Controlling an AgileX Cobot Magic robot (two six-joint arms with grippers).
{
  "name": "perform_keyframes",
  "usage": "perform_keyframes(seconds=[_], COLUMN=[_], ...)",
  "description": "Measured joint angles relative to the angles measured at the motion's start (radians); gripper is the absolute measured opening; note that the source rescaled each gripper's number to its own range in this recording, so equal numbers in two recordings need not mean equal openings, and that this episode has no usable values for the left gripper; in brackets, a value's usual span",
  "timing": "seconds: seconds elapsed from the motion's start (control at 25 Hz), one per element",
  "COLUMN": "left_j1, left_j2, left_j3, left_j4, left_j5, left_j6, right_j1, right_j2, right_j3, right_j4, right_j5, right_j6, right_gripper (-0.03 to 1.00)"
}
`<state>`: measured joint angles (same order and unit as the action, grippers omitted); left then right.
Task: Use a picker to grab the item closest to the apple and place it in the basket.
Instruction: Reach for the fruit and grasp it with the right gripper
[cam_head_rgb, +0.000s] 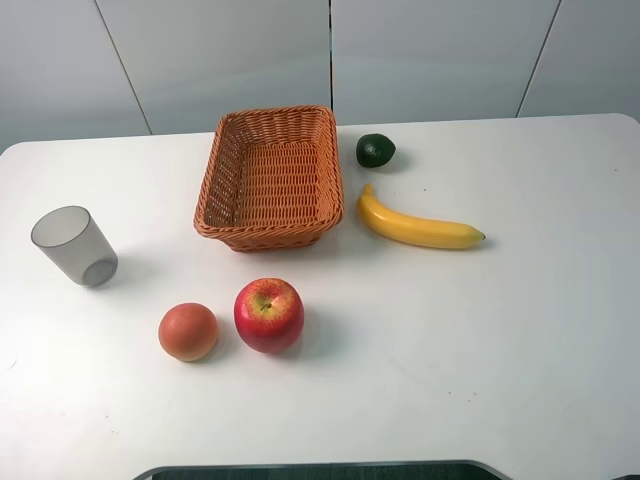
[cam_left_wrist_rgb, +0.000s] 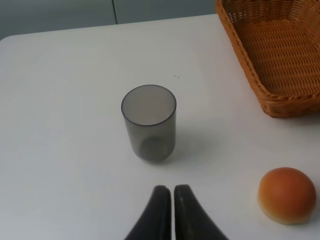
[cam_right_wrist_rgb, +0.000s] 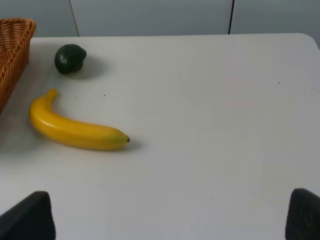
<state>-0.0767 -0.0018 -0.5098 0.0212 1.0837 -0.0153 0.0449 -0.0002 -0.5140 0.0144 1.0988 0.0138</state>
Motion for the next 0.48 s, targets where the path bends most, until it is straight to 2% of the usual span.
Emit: perform_keyframes(seconds=[0.48], left_j1=[0.000], left_j2=[0.000], left_j3=[0.000], left_j4=[0.000], left_j5=[0.000], left_j6=[0.000], right_j1=[0.000], right_j2=[0.000], right_j3=[0.000], right_j4=[0.000], right_j5=[0.000], right_j6=[0.000], right_gripper=[1.00])
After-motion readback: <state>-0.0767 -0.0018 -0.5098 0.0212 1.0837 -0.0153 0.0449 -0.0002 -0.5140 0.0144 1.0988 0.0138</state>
